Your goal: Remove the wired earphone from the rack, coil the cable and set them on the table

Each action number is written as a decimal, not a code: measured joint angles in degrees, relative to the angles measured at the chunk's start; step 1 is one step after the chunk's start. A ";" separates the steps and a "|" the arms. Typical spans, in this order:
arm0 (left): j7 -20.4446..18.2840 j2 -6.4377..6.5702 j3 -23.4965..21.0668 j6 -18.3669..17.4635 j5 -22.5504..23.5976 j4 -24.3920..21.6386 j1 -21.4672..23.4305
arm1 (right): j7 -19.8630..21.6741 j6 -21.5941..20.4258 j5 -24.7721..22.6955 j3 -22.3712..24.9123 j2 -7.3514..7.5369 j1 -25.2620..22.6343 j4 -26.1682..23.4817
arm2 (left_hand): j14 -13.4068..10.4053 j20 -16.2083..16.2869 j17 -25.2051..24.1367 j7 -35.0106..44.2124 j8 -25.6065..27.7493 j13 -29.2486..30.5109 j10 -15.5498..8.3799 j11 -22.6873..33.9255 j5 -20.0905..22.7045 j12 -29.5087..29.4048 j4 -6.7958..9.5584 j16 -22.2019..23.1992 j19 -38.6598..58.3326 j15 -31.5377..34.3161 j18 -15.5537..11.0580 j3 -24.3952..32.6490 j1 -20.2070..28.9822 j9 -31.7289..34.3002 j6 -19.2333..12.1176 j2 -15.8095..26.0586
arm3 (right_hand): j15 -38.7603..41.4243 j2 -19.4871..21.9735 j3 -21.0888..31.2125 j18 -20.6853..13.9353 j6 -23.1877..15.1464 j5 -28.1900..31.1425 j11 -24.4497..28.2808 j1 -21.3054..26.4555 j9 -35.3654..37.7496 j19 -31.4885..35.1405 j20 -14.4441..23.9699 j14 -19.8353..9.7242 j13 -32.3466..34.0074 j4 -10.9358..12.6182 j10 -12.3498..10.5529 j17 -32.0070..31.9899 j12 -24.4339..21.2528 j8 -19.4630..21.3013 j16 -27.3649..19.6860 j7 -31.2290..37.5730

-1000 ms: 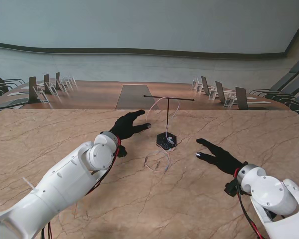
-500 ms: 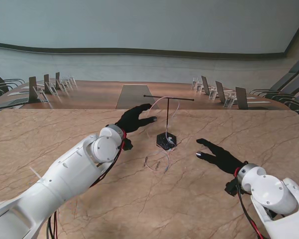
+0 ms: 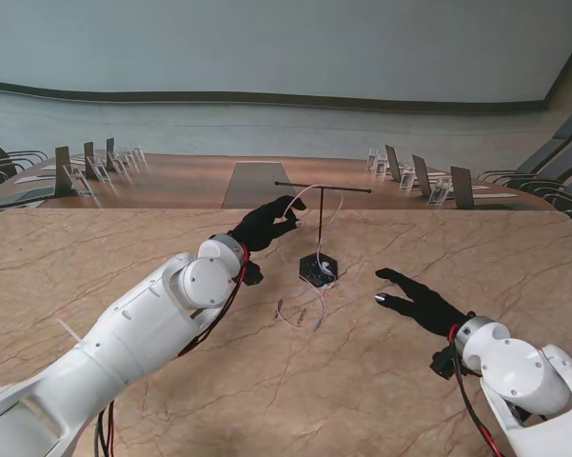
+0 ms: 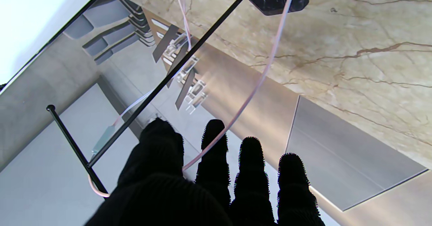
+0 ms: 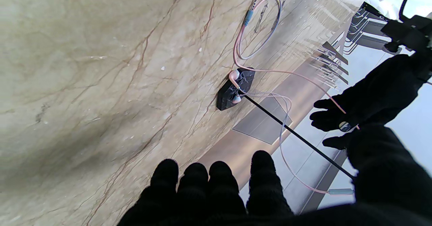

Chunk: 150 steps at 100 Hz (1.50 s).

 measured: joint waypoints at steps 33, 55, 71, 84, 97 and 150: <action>2.20 0.15 -0.17 0.34 2.82 -2.30 1.14 | -0.02 -0.14 -0.02 -0.07 -0.01 -0.25 -0.07 | 2.54 -1.75 -1.42 7.48 8.64 4.79 0.75 0.74 11.56 7.04 1.12 0.66 12.72 4.08 1.38 12.88 0.90 6.95 -8.70 -0.02 | 0.00 0.00 -0.07 0.00 0.00 -0.11 0.02 0.01 0.00 0.00 0.08 0.04 0.00 0.00 0.01 0.00 0.00 -6.36 0.07 7.68; 1.27 0.92 -0.18 1.82 4.36 -4.24 1.84 | -0.04 -0.14 -0.02 -0.14 -0.01 -0.49 -0.22 | 3.03 -4.60 -2.27 22.15 18.17 4.80 1.41 1.61 20.29 8.04 1.12 0.67 15.06 4.23 1.56 17.29 1.43 6.94 -7.56 -0.15 | 0.00 0.00 -0.08 0.00 0.00 -0.11 0.19 0.01 0.00 0.00 0.09 0.05 0.00 0.00 0.02 0.00 0.00 -6.41 0.08 8.75; 0.81 1.27 -0.70 1.89 4.44 -5.09 2.54 | -0.04 -0.13 -0.04 -0.20 0.00 -0.61 -0.36 | 3.04 -5.31 -2.59 30.83 25.12 4.83 1.41 4.68 22.25 13.65 1.25 1.24 15.87 5.42 1.65 19.27 1.47 7.62 -6.20 -1.36 | -0.01 0.00 -0.08 0.00 0.00 -0.11 0.21 0.01 0.00 0.00 0.09 0.05 0.00 0.00 0.02 0.00 0.00 -6.59 0.08 9.95; -0.09 1.73 -1.25 1.85 4.34 -6.21 3.21 | -0.03 -0.14 -0.05 -0.36 0.01 -0.62 -0.40 | 3.04 -5.64 -2.88 32.90 34.05 4.85 1.41 5.76 22.40 16.93 1.30 2.89 16.46 7.58 1.69 19.60 1.49 8.85 -6.10 -1.36 | -0.01 0.00 -0.08 0.00 0.00 -0.11 0.23 0.01 0.00 0.00 0.10 0.05 0.00 0.00 0.02 0.00 0.00 -6.80 0.09 10.66; -0.42 2.12 -1.54 1.77 4.56 -7.10 3.71 | 0.00 -0.28 -0.04 -0.68 0.03 -0.49 -0.40 | 3.22 -3.41 -2.91 32.93 39.19 4.96 1.47 8.14 22.87 20.15 1.31 13.62 22.46 19.91 1.28 19.65 1.50 8.89 -6.10 -1.36 | -0.01 0.00 -0.08 0.00 0.00 -0.11 0.71 0.01 0.00 0.00 0.11 0.06 0.00 0.00 0.03 0.00 0.00 -7.44 0.54 11.38; -0.68 2.93 -3.40 0.40 4.35 -11.91 5.66 | 0.17 -0.18 0.05 -1.90 0.04 0.41 -0.32 | 7.14 24.54 1.07 32.93 40.04 4.96 3.81 15.32 22.88 26.46 1.31 34.77 56.83 45.43 -0.41 19.27 2.06 9.78 -6.04 -1.36 | -0.01 0.00 -0.09 0.00 0.00 -0.25 0.89 0.03 0.00 0.00 0.68 0.12 0.00 0.00 0.10 0.00 0.02 -9.36 0.74 12.75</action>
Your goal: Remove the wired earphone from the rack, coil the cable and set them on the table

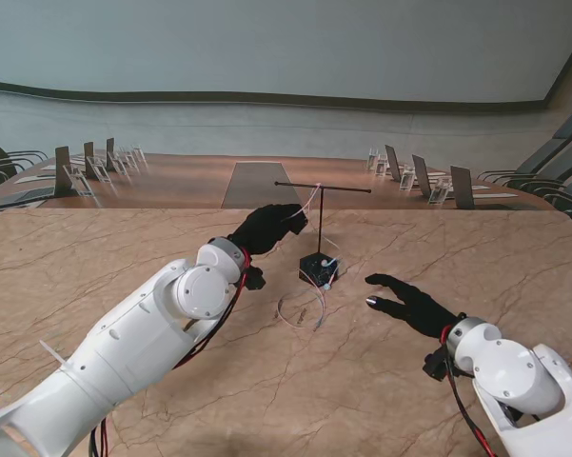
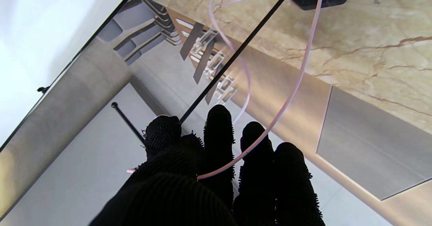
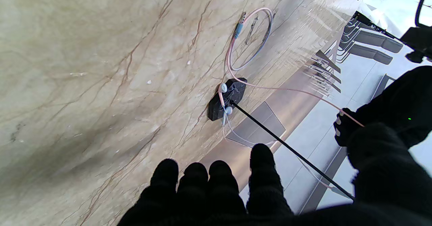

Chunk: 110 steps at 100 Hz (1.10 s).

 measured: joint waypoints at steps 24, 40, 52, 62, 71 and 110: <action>0.82 0.34 -1.89 -1.21 0.41 -3.17 1.28 | -0.04 -0.19 -0.19 -0.01 0.00 0.00 0.00 | 0.12 0.94 0.58 0.00 0.54 0.00 0.43 0.18 0.00 0.04 0.00 0.50 0.00 0.01 0.00 0.00 0.00 0.00 0.01 0.00 | 0.00 0.00 -0.01 0.00 0.00 -0.01 0.01 0.00 0.00 0.00 0.02 0.00 0.00 0.00 0.01 0.00 0.00 -0.40 0.53 0.64; 1.87 0.39 -2.88 -1.69 0.58 -4.33 1.86 | -0.07 -0.51 -0.20 -0.14 0.00 0.12 0.12 | 0.20 1.12 0.81 0.00 0.56 0.14 0.44 0.20 0.00 0.05 0.01 0.50 0.00 0.01 0.00 0.00 0.00 0.01 0.04 0.00 | 0.00 0.00 0.00 0.00 0.00 -0.02 0.01 0.00 0.00 0.00 0.04 0.00 0.00 0.00 0.01 0.00 0.01 -0.96 0.55 0.71; 2.45 0.39 -3.44 -2.16 0.53 -4.80 2.12 | -0.06 -0.51 -0.20 -0.21 0.01 0.13 0.12 | 0.21 1.16 1.20 0.00 0.56 0.70 0.44 0.22 -0.01 0.06 0.01 0.51 0.00 0.01 0.00 0.03 0.00 0.01 0.09 0.00 | 0.00 0.00 -0.01 0.00 0.00 -0.03 0.01 0.00 0.00 0.00 0.04 0.01 0.00 0.00 0.01 0.00 0.01 -1.03 0.55 1.32; 2.91 0.40 -3.91 -2.34 0.52 -5.33 2.44 | -0.09 -0.49 -0.21 -0.21 0.01 0.08 0.10 | 0.22 1.57 1.33 0.00 0.56 0.76 0.46 0.82 -0.01 0.06 0.01 0.51 0.00 0.02 0.01 0.04 0.00 0.02 0.10 0.00 | 0.00 0.00 0.00 0.00 0.00 -0.03 0.02 0.00 0.00 0.00 0.05 0.01 0.00 0.00 0.02 0.00 0.01 -1.08 0.56 1.39; 2.85 0.56 -4.42 -2.34 0.70 -6.16 2.96 | -0.15 -0.48 -0.26 -0.21 0.01 -0.01 0.00 | 0.25 1.61 1.45 0.00 0.56 0.77 0.46 0.83 -0.01 0.06 0.01 0.51 -0.01 0.04 0.03 0.04 0.00 0.02 0.11 0.00 | -0.01 0.00 -0.01 0.00 0.00 -0.05 0.02 0.00 0.00 0.00 0.06 0.01 0.00 0.00 0.02 0.00 0.00 -1.45 0.56 1.86; 1.27 2.17 -6.59 0.09 2.48 -11.99 8.85 | 0.04 -0.80 -0.60 -0.13 0.03 -0.17 -0.24 | 0.26 1.63 1.98 0.00 0.57 1.44 0.46 0.84 -0.04 0.00 0.01 0.51 -0.01 0.04 0.08 0.05 0.00 0.04 0.12 0.00 | 0.00 0.00 -0.01 0.03 0.00 -0.94 0.03 0.49 0.00 0.00 0.66 0.94 0.00 0.00 0.61 -0.03 0.02 -3.13 1.78 1.86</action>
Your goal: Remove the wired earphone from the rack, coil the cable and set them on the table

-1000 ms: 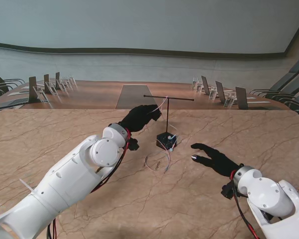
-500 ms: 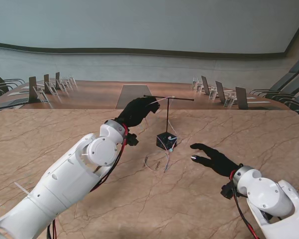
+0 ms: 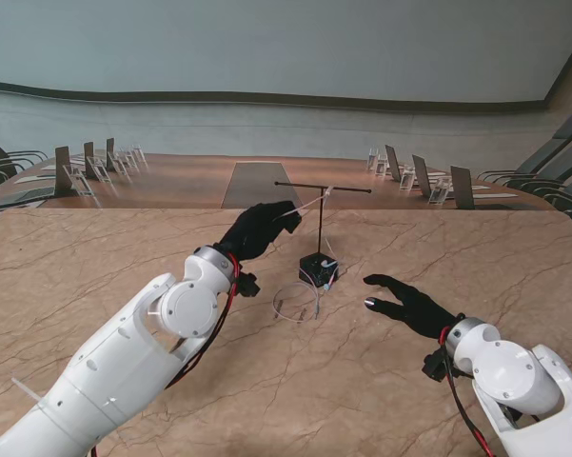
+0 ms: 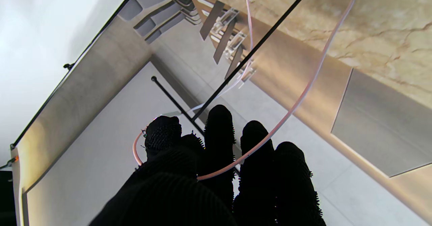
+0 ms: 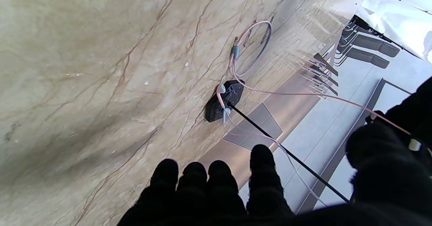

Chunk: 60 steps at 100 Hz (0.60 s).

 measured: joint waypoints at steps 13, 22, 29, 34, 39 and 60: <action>-0.19 0.21 -0.13 0.85 -0.07 -0.92 2.00 | 0.04 -0.49 -0.02 -0.64 0.14 0.49 -0.03 | 0.01 0.07 0.62 0.00 0.00 0.10 0.01 0.01 -0.02 -0.18 0.00 0.00 0.00 0.00 0.02 0.04 0.00 0.00 0.10 0.00 | 1.79 0.00 0.00 2.34 0.00 0.00 2.16 0.00 0.00 2.70 1.49 2.69 0.00 0.00 1.46 -0.18 0.74 -0.26 3.48 -2.02; -0.40 0.41 -0.20 1.20 -0.07 -1.64 3.29 | 0.04 -1.03 0.09 -1.48 0.23 1.30 0.12 | 0.01 2.14 2.50 0.00 0.00 0.27 0.01 0.01 -0.03 -0.49 0.00 0.00 1.82 0.00 0.01 0.04 0.00 0.00 0.11 0.00 | 5.73 0.00 0.00 3.98 0.01 0.00 5.58 0.07 0.00 5.01 2.02 4.84 0.01 0.00 3.17 -0.03 2.19 0.44 5.08 -2.16; -0.51 0.52 -0.27 1.54 -0.11 -2.15 4.26 | -0.03 -1.46 0.27 -2.30 0.24 2.22 0.48 | 0.04 4.63 4.11 0.00 0.00 0.28 0.01 0.01 -0.03 -0.50 0.00 0.00 3.27 0.00 -0.10 0.10 0.00 0.00 0.21 0.00 | 9.40 -0.02 0.00 5.99 0.03 0.00 8.30 0.65 0.01 7.26 2.05 6.64 0.04 0.00 4.63 0.35 3.36 1.39 6.19 -2.16; -0.76 0.62 -0.28 1.90 -0.14 -2.49 4.89 | -0.06 -1.61 0.54 -2.90 0.25 2.89 0.72 | 0.04 6.10 5.11 0.00 0.00 0.28 0.01 0.12 -0.04 -0.51 0.00 0.00 3.90 0.00 -0.32 0.11 0.00 0.00 0.24 0.00 | 12.22 -0.03 -0.01 7.35 0.06 0.00 10.54 0.71 0.01 9.01 2.05 7.72 0.05 0.00 5.44 0.96 4.32 1.67 6.87 -2.16; -0.99 0.72 -0.28 2.16 -0.14 -2.70 5.43 | -0.10 -1.78 0.77 -3.47 0.25 3.59 0.99 | 0.04 7.40 6.08 0.00 0.00 0.29 0.01 0.64 -0.04 -0.51 0.00 0.00 4.74 0.00 -0.46 0.15 0.00 0.00 0.31 0.00 | 14.91 -0.03 -0.01 8.43 0.25 0.00 12.75 0.71 0.01 11.07 2.05 8.85 0.10 0.00 6.38 1.61 5.38 1.97 7.64 -1.11; -1.20 1.07 -0.12 2.30 0.08 -3.35 7.37 | -0.35 -1.83 1.61 -5.76 0.21 6.44 2.20 | 0.04 8.99 7.41 0.00 0.00 0.29 0.02 0.65 -0.06 -0.51 0.00 0.00 5.50 0.00 -0.72 0.25 0.00 0.00 0.48 0.00 | 26.51 -0.07 -1.71 13.85 2.25 -0.02 23.29 3.42 0.02 21.79 2.85 14.96 2.85 0.00 9.92 4.51 9.27 1.98 13.12 5.09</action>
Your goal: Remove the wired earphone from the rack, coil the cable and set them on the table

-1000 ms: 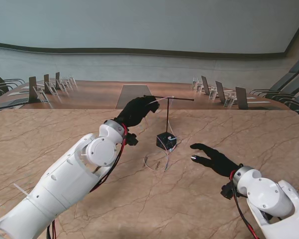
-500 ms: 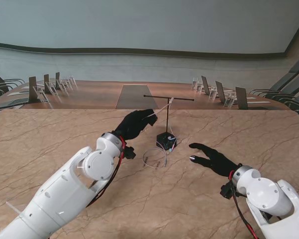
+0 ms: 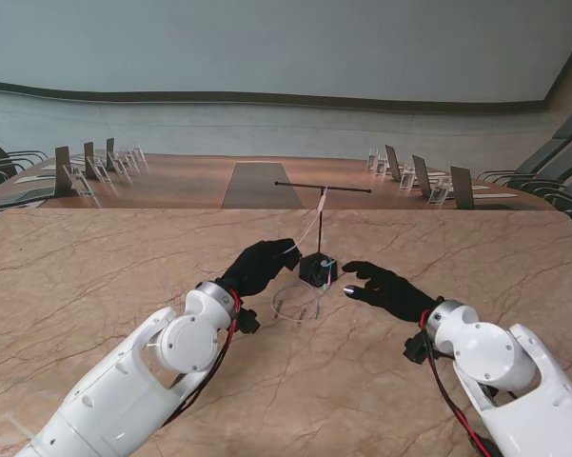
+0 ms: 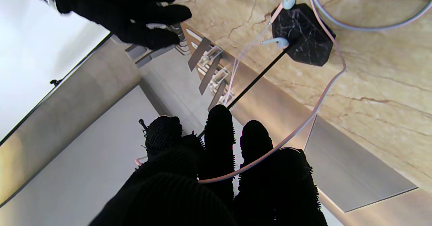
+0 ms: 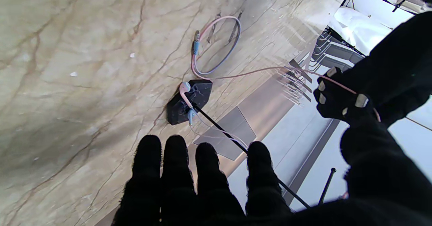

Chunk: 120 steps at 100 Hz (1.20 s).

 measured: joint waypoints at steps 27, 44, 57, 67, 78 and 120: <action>-0.65 0.50 0.98 -0.07 0.64 -1.11 1.82 | -1.64 -0.38 3.81 -3.63 -0.59 4.89 3.49 | 0.00 0.10 0.03 0.00 0.00 0.01 0.01 0.01 -0.01 0.00 0.00 0.00 0.02 0.00 -0.06 0.01 0.00 0.00 0.02 0.00 | 13.45 0.02 -1.59 2.49 1.47 -0.04 11.21 3.50 0.44 16.52 0.76 2.39 1.89 0.00 2.77 0.60 3.70 0.48 5.18 7.61; -1.38 0.72 2.24 -0.15 0.94 -1.41 2.08 | -2.56 -1.48 7.13 -5.47 -1.26 8.25 5.70 | 0.00 0.10 0.03 0.00 0.00 0.01 0.01 0.01 -0.02 0.00 0.01 0.00 0.03 0.00 -0.07 0.02 0.00 0.00 0.04 0.00 | 14.90 0.87 -2.75 2.52 2.08 -0.57 12.89 4.52 0.44 19.45 0.77 2.47 1.91 0.00 2.82 0.59 4.29 1.73 5.67 9.52; -2.17 0.88 2.95 -0.09 1.28 -1.65 2.17 | -2.90 -2.36 7.48 -6.68 -1.55 10.27 6.47 | 0.00 0.11 0.03 0.00 0.00 0.01 0.01 0.01 -0.03 0.00 0.01 0.00 0.03 0.00 -0.10 0.02 0.00 0.00 0.05 0.00 | 14.91 0.65 -3.58 2.52 2.10 -0.59 12.89 6.48 0.44 19.87 0.77 2.47 1.90 0.00 2.82 0.44 4.30 1.75 5.68 9.52; -2.46 0.93 3.45 -0.02 1.37 -1.67 2.18 | -3.26 -2.95 8.22 -7.18 -1.82 11.38 6.95 | 0.00 0.11 0.02 0.00 0.00 0.01 0.01 0.01 -0.03 0.00 0.02 -0.07 0.03 -0.02 -0.11 0.02 0.00 0.00 0.05 0.00 | 14.91 1.11 -3.86 2.52 2.10 -0.58 12.40 7.36 0.44 19.88 0.77 2.47 1.84 0.00 2.82 -0.08 4.22 1.75 5.68 9.52; -2.80 0.96 3.81 0.15 1.49 -1.67 2.18 | -3.46 -3.42 9.16 -7.66 -1.98 12.27 7.17 | 0.00 0.12 -0.23 0.00 0.00 0.01 0.01 0.01 -0.04 0.00 0.02 -0.48 0.03 -0.06 -0.15 0.02 0.00 0.00 0.07 0.00 | 14.91 1.16 -3.95 2.52 2.10 -0.58 11.08 7.85 0.44 19.88 0.76 2.47 1.83 0.00 2.82 -0.10 4.10 1.75 5.68 9.29; -3.69 1.19 4.24 0.71 2.13 -1.62 2.24 | -3.47 -2.99 10.57 -8.53 -2.36 14.30 7.16 | 0.00 0.08 -0.51 0.00 -0.56 0.01 0.01 0.01 -0.57 -0.04 0.07 -0.71 0.02 -0.16 -0.20 0.13 0.00 0.00 0.15 0.01 | 14.71 7.75 -8.42 2.52 1.55 -0.58 13.64 20.99 0.44 19.88 0.71 2.06 2.06 0.16 2.20 -0.15 4.38 3.07 5.68 15.14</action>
